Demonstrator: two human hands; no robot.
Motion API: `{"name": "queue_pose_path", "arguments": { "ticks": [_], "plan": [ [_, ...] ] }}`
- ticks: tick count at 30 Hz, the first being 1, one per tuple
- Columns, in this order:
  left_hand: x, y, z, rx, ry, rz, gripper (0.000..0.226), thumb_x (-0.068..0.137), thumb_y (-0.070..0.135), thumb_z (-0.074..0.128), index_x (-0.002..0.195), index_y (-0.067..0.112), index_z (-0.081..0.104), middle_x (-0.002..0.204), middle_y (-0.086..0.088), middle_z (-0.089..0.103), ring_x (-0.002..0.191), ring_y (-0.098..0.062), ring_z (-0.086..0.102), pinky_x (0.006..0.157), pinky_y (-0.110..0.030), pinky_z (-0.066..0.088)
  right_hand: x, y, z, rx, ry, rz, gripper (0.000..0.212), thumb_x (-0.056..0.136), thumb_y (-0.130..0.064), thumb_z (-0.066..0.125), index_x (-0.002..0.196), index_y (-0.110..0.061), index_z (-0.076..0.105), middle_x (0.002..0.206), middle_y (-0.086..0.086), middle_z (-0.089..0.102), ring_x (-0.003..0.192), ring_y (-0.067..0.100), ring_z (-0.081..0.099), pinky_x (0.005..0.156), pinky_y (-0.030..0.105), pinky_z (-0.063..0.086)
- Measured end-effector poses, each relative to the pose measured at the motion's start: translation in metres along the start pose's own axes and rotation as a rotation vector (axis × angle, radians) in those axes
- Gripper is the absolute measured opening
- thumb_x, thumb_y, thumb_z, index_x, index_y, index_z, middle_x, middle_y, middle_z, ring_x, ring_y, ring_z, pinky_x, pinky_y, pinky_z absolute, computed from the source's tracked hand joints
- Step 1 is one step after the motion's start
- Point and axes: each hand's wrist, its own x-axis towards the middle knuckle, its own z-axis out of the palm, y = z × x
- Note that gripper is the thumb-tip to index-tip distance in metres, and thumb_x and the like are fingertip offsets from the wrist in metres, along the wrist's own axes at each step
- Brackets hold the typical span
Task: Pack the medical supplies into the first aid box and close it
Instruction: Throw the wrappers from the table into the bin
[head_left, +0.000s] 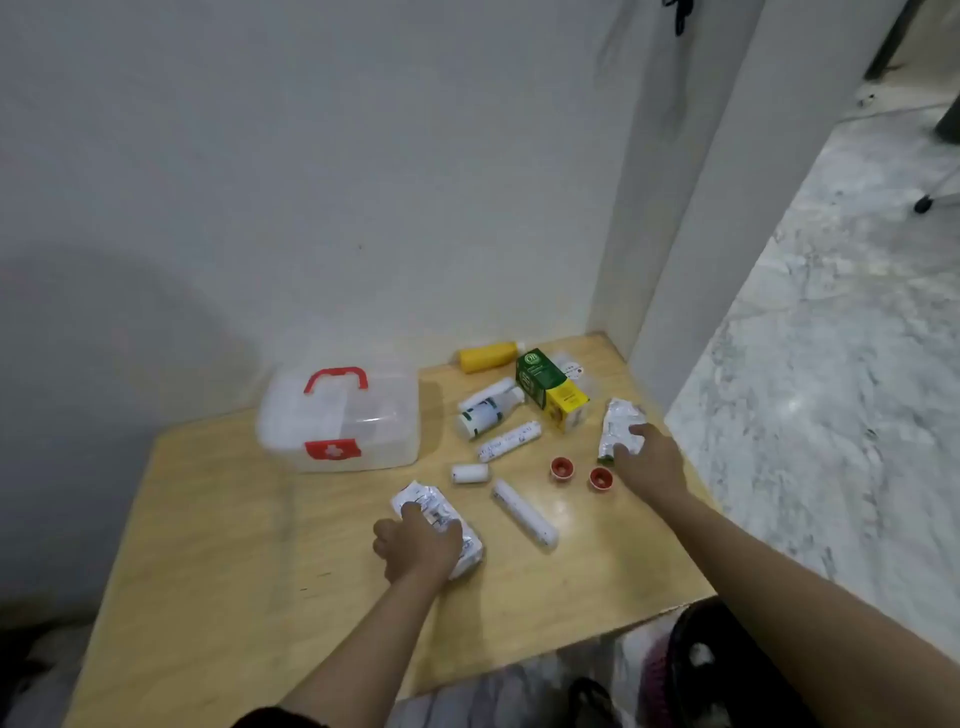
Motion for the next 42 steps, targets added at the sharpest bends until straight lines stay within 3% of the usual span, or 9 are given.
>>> {"name": "queue_pose_path", "arguments": {
  "ticks": [5,10,16,21,25,29,33,38,42],
  "plan": [
    [0.008,-0.013,0.013,0.034,0.013,-0.041,0.056,0.077,0.036,0.068,0.129,0.03,0.048,0.129,-0.011,0.027,0.118,-0.034,0.037,0.093,-0.039,0.041,0.008,0.014,0.004,-0.011,0.057,0.032,0.043,0.085,-0.027,0.056,0.126,-0.016,0.054,0.122,0.026,0.055,0.115,0.042,0.051,0.094,0.044,0.043],
    [0.008,-0.017,0.02,-0.062,0.072,0.017,0.047,0.077,0.018,0.072,0.122,0.021,0.06,0.124,-0.009,0.032,0.092,-0.03,0.055,0.086,-0.028,0.042,0.014,0.009,0.006,-0.008,0.092,0.095,0.044,0.082,-0.028,0.06,0.125,-0.022,0.057,0.124,0.02,0.05,0.114,0.042,0.053,0.094,0.047,0.045],
    [0.011,-0.017,0.016,-0.15,0.061,0.005,0.052,0.072,0.015,0.078,0.12,0.016,0.059,0.122,-0.018,0.04,0.066,-0.016,0.046,0.08,-0.025,0.042,0.009,0.011,0.012,0.031,-0.001,0.064,0.053,0.075,-0.016,0.068,0.127,-0.017,0.058,0.127,0.021,0.041,0.109,0.036,0.055,0.098,0.039,0.043],
    [0.008,-0.023,0.02,-0.245,0.06,0.03,0.059,0.069,0.013,0.08,0.124,0.011,0.059,0.113,-0.017,0.063,0.1,-0.03,0.061,0.075,-0.023,0.038,0.002,0.012,0.008,0.119,-0.036,0.071,0.064,0.061,-0.025,0.068,0.123,-0.009,0.062,0.1,0.022,0.062,0.087,0.031,0.061,0.079,0.024,0.04],
    [0.003,-0.025,0.017,-0.294,0.064,0.047,0.056,0.072,0.012,0.077,0.124,0.016,0.058,0.109,-0.011,0.065,0.095,-0.025,0.061,0.074,-0.026,0.041,-0.002,0.016,0.004,0.155,-0.02,0.082,0.049,0.071,-0.007,0.07,0.119,-0.01,0.063,0.076,0.007,0.055,0.069,0.022,0.053,0.062,0.026,0.038],
    [0.002,-0.024,0.005,-0.348,0.06,0.131,0.055,0.072,0.009,0.077,0.123,0.016,0.059,0.115,-0.008,0.063,0.09,-0.017,0.061,0.079,-0.03,0.05,-0.007,0.017,-0.002,0.258,0.029,0.077,0.05,0.075,-0.007,0.071,0.124,-0.008,0.059,0.094,0.006,0.057,0.082,0.019,0.053,0.076,0.025,0.041],
    [-0.007,-0.01,-0.009,-0.377,0.089,0.262,0.052,0.074,0.01,0.077,0.122,0.012,0.059,0.112,-0.003,0.057,0.078,-0.001,0.056,0.065,-0.011,0.044,-0.018,0.012,-0.013,0.341,0.091,-0.004,0.052,0.076,-0.008,0.072,0.126,-0.004,0.057,0.119,0.014,0.06,0.105,0.026,0.059,0.085,0.025,0.04],
    [-0.027,0.026,-0.005,-0.464,0.066,0.429,0.054,0.072,0.013,0.079,0.122,0.017,0.06,0.11,0.003,0.056,0.082,-0.013,0.063,0.072,-0.03,0.054,-0.04,0.013,-0.032,0.436,0.161,-0.043,0.052,0.076,-0.012,0.074,0.125,-0.011,0.057,0.123,0.005,0.059,0.083,0.023,0.062,0.076,0.026,0.045],
    [-0.042,0.066,0.023,-0.429,-0.06,0.59,0.053,0.073,0.012,0.078,0.121,0.018,0.059,0.112,0.006,0.053,0.072,-0.008,0.06,0.066,-0.015,0.049,-0.061,0.033,-0.049,0.435,0.216,-0.047,0.05,0.075,-0.015,0.075,0.122,-0.014,0.059,0.119,0.003,0.06,0.076,0.026,0.063,0.076,0.03,0.049]
  ]
}}
